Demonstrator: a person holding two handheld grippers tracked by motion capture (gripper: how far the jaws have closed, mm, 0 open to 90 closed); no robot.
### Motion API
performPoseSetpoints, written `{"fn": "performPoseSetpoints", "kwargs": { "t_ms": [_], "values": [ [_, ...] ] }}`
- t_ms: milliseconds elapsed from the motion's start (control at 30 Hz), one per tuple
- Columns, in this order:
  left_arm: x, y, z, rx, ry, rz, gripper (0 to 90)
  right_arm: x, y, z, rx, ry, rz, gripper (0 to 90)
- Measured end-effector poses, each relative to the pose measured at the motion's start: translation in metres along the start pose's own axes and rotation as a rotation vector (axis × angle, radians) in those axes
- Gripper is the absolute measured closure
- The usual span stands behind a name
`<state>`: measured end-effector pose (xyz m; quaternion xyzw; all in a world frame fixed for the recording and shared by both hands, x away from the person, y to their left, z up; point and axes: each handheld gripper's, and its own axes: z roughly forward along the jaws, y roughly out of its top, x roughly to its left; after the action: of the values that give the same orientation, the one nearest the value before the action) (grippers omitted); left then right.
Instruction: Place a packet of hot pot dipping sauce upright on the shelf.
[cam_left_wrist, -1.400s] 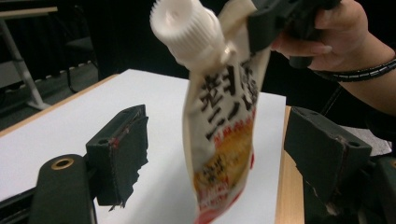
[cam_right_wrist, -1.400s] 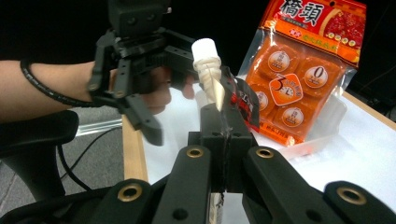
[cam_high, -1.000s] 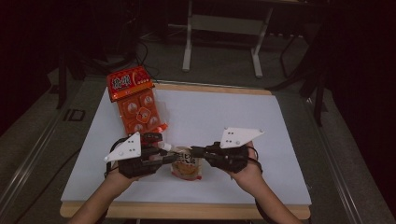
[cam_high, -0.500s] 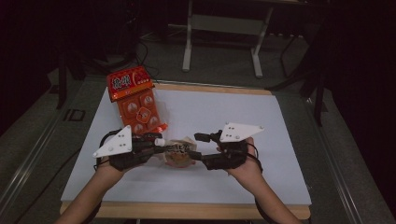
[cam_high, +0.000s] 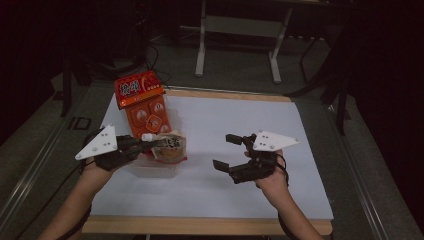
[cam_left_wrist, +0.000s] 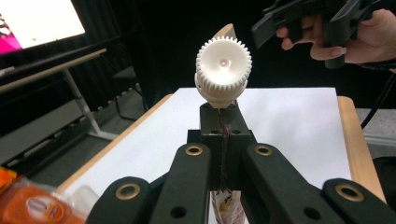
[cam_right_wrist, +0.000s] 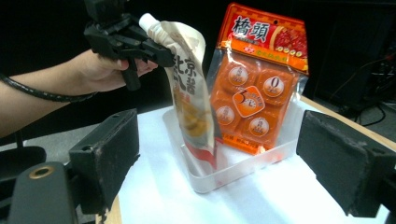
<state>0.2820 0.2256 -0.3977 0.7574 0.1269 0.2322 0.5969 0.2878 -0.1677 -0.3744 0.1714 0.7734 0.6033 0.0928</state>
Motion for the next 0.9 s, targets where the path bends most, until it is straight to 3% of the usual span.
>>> {"fn": "performPoseSetpoints", "kwargs": {
  "t_ms": [167,267,367,600,700,800,900],
  "values": [
    [0.006,-0.012,-0.006,0.025,0.017,-0.014,90.0,-0.002,-0.002,-0.006,-0.011,-0.001,0.001,13.4],
    [0.007,-0.017,-0.007,0.038,0.012,-0.015,90.0,-0.003,-0.004,-0.008,-0.018,-0.004,0.006,13.6],
    [0.011,-0.027,-0.010,0.050,-0.002,-0.044,90.0,-0.005,-0.006,-0.010,-0.015,-0.006,0.016,13.6],
    [0.011,-0.042,-0.010,0.100,-0.015,-0.052,90.0,-0.010,-0.011,-0.014,-0.007,-0.002,0.037,13.7],
    [0.011,-0.060,-0.006,0.132,-0.022,-0.103,90.0,-0.010,-0.013,-0.014,-0.003,0.000,0.040,13.7],
    [0.008,-0.071,-0.004,0.161,-0.010,-0.113,90.0,-0.010,-0.015,-0.015,0.006,0.002,0.042,13.7],
    [0.007,-0.081,-0.005,0.143,-0.012,-0.151,89.8,-0.010,-0.018,-0.016,0.012,0.004,0.051,13.7]
  ]
}}
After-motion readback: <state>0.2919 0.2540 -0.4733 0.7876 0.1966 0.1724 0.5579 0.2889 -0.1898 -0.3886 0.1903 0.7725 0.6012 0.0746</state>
